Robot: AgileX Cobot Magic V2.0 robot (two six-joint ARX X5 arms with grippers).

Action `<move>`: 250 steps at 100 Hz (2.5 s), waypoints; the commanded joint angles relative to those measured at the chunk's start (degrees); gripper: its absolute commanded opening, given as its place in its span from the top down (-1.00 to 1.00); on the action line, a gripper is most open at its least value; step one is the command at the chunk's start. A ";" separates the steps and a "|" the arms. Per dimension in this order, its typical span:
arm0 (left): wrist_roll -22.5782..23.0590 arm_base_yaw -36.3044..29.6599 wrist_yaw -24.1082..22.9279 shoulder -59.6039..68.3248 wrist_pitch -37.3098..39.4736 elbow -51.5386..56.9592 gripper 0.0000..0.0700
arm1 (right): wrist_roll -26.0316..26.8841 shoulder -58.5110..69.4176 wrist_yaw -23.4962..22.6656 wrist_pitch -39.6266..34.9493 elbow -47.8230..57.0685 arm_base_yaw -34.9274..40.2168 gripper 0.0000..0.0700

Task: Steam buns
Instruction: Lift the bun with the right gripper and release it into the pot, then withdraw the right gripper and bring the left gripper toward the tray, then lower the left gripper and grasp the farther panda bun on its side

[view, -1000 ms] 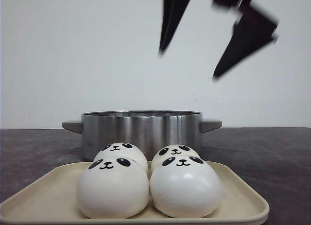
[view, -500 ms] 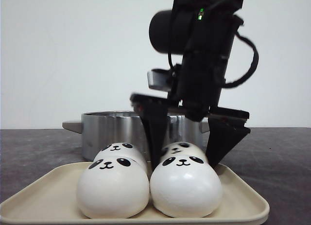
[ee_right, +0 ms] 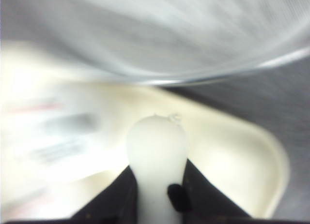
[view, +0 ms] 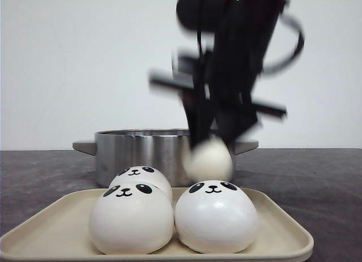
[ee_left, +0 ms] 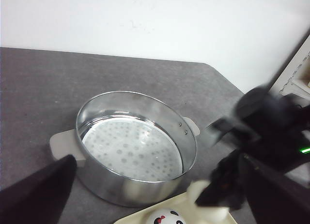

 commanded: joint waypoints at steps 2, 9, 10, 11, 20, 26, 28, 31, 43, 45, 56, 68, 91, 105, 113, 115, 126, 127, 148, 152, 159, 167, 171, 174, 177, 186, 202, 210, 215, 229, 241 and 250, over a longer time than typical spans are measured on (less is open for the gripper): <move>-0.02 -0.22 -0.09 0.20 0.66 0.68 -0.91 | -0.13 -4.48 0.02 0.92 3.43 1.64 0.97; -0.02 -0.22 -0.11 0.20 0.81 0.68 -0.91 | -1.36 -7.63 3.34 2.49 6.36 1.99 0.97; -0.02 -0.22 -0.13 0.20 0.85 0.68 -0.91 | -1.66 -7.91 3.93 2.78 6.88 1.99 0.98; -0.02 -0.22 -0.13 0.22 0.87 0.68 -0.91 | -1.95 -8.17 4.57 3.08 7.41 1.99 0.98; -0.02 -0.22 -0.55 0.24 1.14 0.68 -0.91 | -5.03 -8.68 9.86 5.68 13.07 1.16 0.98; -0.02 -0.22 -1.09 0.24 1.11 0.68 -0.91 | -7.89 -7.45 11.10 6.99 17.05 -0.68 0.98; -0.02 -0.22 -1.29 0.24 1.11 0.68 -0.91 | -8.70 -6.69 11.10 7.39 18.34 -1.38 0.98; -0.02 -0.22 -1.46 0.24 1.11 0.68 -0.91 | -9.40 -5.46 11.06 7.72 20.17 -2.40 0.98; -0.02 -0.22 -1.60 0.24 1.07 0.68 -0.91 | -10.91 1.66 10.73 7.26 26.53 -5.64 0.98; 0.00 -0.22 -1.60 0.24 1.07 0.68 -0.91 | -11.10 2.93 10.71 7.26 27.23 -6.16 0.98; -0.02 -0.22 -1.60 0.24 1.07 0.68 -0.91 | -12.07 9.92 10.80 7.56 29.00 -8.09 0.98; -0.02 -0.22 -1.60 0.24 1.05 0.68 -0.91 | -12.09 17.42 10.80 7.28 29.03 -9.57 0.98; -0.04 -0.22 -1.57 0.24 0.96 0.68 -0.91 | -12.35 27.74 10.84 8.61 29.03 -10.80 0.98; -0.04 -0.22 -1.57 0.24 0.42 0.68 -0.91 | -12.26 29.79 10.58 9.22 29.03 -11.21 0.90; -0.07 -0.22 -1.55 0.24 0.09 0.68 -0.91 | -12.26 30.01 10.75 8.94 29.03 -11.21 0.31; -0.07 -0.22 -1.55 0.24 0.00 0.68 -0.91 | -12.24 30.01 10.80 8.90 29.03 -11.21 0.16; -0.07 -0.22 -1.55 0.24 -0.28 0.68 -0.91 | -12.11 29.99 10.86 8.74 29.09 -11.21 -0.52; -0.07 -0.22 -1.55 0.24 -0.31 0.68 -0.91 | -12.07 29.99 10.86 8.74 29.09 -11.21 -0.52; -0.07 -0.22 -1.55 0.24 -1.51 0.68 -0.90 | -11.91 28.63 10.86 5.31 33.48 -11.76 -0.52; -0.09 -0.22 -1.55 0.24 -1.97 0.68 -0.90 | -11.93 28.24 10.88 4.00 35.67 -11.76 -0.52; -0.07 -0.22 -1.57 0.37 -2.64 0.68 -0.90 | -12.66 27.19 10.86 1.44 40.11 -11.87 -0.52; -0.07 -0.22 -1.55 1.05 -2.62 0.68 -0.90 | -14.75 26.29 11.34 -1.46 45.94 -11.85 -0.52; -0.09 -0.22 -1.57 1.51 -2.58 0.68 -0.90 | -15.52 26.01 11.30 -3.10 49.09 -11.85 -0.52; -0.11 -0.22 -1.55 1.95 -2.56 0.68 -0.90 | -15.85 25.94 11.28 -4.57 51.63 -11.85 -0.52; -0.22 -0.22 -1.57 2.43 -2.54 0.68 -0.90 | -16.04 25.86 11.37 -6.38 54.23 -11.85 -0.50; -1.60 -0.28 -1.55 4.55 -2.54 0.68 -0.90 | -17.25 25.77 11.45 -13.77 62.27 -11.58 0.17; -3.30 -2.71 -1.53 11.47 -2.40 0.68 -0.90 | -18.60 22.25 12.41 -26.45 72.11 -9.62 0.95; -4.35 -5.49 -1.51 16.48 -2.54 0.68 -0.90 | -18.60 17.25 12.85 -28.15 72.61 -7.37 0.95; -5.20 -7.93 -1.55 19.87 -2.45 0.68 -0.90 | -18.62 13.70 15.10 -28.59 72.61 -5.20 0.95; -6.71 -14.97 -2.67 29.79 -2.01 1.66 -0.90 | -19.78 4.02 24.39 -28.87 72.61 3.39 0.95; -7.61 -19.26 -5.07 38.64 -2.34 5.27 -0.90 | -19.80 -2.51 29.70 -30.25 72.61 11.28 0.95; -7.63 -21.14 -5.95 45.05 -2.51 9.05 -0.90 | -18.27 -6.08 33.53 -32.63 72.61 16.09 0.95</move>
